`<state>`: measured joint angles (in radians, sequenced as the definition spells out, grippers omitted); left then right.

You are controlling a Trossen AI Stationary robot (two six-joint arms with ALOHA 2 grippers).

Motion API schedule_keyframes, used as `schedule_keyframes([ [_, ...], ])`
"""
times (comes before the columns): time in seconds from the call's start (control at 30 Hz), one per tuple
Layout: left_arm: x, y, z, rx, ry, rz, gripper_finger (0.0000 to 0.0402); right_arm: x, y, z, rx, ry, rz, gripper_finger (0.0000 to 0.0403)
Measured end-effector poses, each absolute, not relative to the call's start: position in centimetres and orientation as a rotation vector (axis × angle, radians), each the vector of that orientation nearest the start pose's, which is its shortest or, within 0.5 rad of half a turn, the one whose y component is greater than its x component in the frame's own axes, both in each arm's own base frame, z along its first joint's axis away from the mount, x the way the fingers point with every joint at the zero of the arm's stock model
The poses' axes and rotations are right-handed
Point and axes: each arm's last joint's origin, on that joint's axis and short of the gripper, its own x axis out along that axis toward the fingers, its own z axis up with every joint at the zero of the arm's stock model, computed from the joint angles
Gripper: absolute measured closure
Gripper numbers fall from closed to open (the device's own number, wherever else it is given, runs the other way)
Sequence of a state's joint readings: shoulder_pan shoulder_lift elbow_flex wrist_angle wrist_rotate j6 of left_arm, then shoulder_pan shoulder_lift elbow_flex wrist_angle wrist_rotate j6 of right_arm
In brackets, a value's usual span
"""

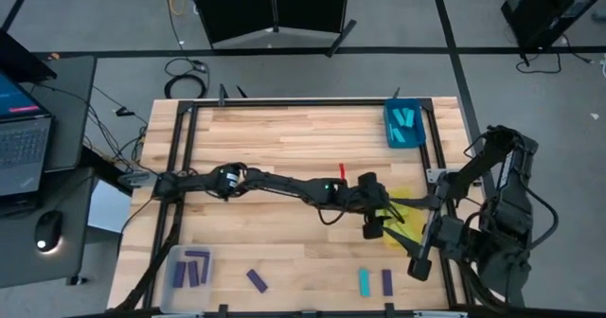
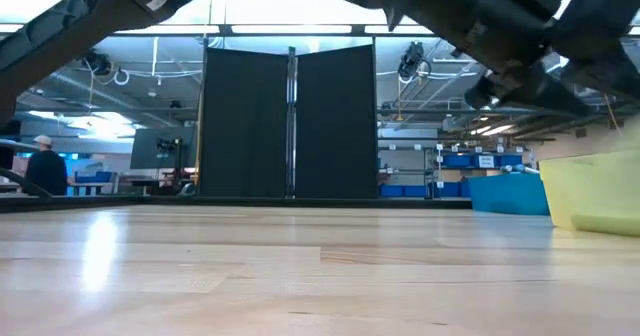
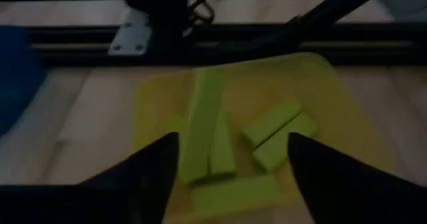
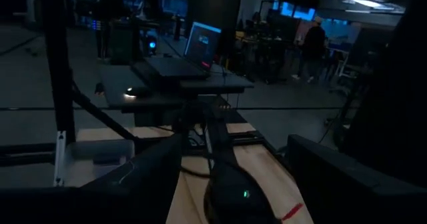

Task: Sort blocks
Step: Put the blue block into the blue bin

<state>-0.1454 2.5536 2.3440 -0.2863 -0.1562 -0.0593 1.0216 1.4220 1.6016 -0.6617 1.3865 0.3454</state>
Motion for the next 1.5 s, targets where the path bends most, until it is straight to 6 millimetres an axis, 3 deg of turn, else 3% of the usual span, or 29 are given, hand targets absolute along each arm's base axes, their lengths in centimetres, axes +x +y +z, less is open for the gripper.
schedule_keyframes([
  [0.1, 56.6, -8.7, 23.0, 0.052, 0.455, 0.046, 0.0089, 16.7, 22.1, 43.4, -0.109, 0.108, -0.374, 0.0120],
  [0.2, 56.1, -9.6, 24.7, 0.060, 0.422, 0.047, 0.0094, 16.6, 22.2, 43.4, -0.106, 0.106, -0.369, 0.0118],
  [0.33, 54.6, -11.9, 25.9, 0.143, 0.455, 0.072, 0.0130, 15.9, 22.8, 43.4, -0.104, 0.101, -0.340, 0.0120],
  [0.47, 51.8, -15.5, 28.9, 0.236, 0.436, 0.099, 0.0174, 14.4, 23.5, 43.3, -0.116, 0.084, -0.325, 0.0123],
  [0.57, 49.4, -17.1, 30.1, 0.256, 0.436, 0.107, 0.0200, 13.7, 23.8, 42.6, -0.102, 0.070, -0.326, 0.0123],
  [0.7, 45.7, -19.0, 30.0, 0.260, 0.439, 0.150, 0.0222, 13.6, 24.4, 40.3, -0.081, 0.087, -0.302, 0.0122],
  [0.83, 40.2, -21.1, 31.0, 0.208, 0.364, 0.138, 0.0229, 14.6, 24.4, 37.0, -0.004, 0.157, -0.262, 0.0124],
  [1.13, 29.5, -23.0, 33.2, 0.112, 0.151, 0.206, 0.0229, 19.3, 23.0, 28.3, 0.356, 0.417, -0.108, 0.0124],
  [1.3, 26.7, -23.8, 32.8, 0.135, 0.127, 0.321, 0.0229, 20.9, 22.7, 25.6, 0.491, 0.530, -0.075, 0.0129],
  [1.5, 25.2, -24.6, 32.1, 0.170, 0.121, 0.395, 0.0229, 23.9, 24.7, 22.9, 0.594, 0.765, -0.050, 0.0135],
])
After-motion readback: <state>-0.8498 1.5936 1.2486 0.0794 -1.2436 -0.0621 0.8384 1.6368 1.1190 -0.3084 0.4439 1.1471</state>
